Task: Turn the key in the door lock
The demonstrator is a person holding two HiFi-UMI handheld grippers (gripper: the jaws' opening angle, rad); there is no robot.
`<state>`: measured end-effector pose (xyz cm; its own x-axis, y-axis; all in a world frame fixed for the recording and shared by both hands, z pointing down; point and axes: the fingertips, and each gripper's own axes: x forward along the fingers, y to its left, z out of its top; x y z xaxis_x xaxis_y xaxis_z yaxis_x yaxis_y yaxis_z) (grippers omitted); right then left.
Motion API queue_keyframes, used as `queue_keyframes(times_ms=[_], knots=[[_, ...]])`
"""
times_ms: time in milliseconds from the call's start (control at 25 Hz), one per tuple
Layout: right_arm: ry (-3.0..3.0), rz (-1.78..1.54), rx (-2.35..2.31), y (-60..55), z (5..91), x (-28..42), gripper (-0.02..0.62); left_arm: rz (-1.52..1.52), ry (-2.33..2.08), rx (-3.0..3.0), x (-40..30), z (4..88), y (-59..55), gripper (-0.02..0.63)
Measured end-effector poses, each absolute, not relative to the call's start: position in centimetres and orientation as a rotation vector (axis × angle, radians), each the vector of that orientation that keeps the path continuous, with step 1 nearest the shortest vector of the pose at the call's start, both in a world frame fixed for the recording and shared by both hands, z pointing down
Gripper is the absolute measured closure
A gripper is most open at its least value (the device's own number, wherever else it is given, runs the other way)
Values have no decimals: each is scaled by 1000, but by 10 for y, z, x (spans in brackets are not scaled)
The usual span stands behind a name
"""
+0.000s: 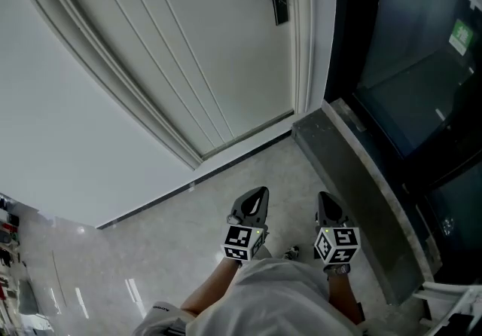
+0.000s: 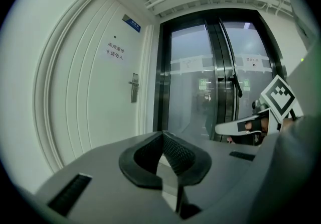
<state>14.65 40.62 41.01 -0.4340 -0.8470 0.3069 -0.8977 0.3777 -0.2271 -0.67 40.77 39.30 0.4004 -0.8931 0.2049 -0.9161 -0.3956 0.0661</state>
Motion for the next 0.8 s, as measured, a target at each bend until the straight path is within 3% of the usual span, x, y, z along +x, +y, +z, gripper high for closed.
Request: queue_keyframes(times_ms=[480, 800], knots=[[-2427, 615, 1574, 347, 438, 153, 594, 250, -1600, 2438, -6, 418, 343, 598], [-2409, 542, 1639, 252, 414, 138, 594, 205, -1524, 2534, -8, 403, 240, 598]])
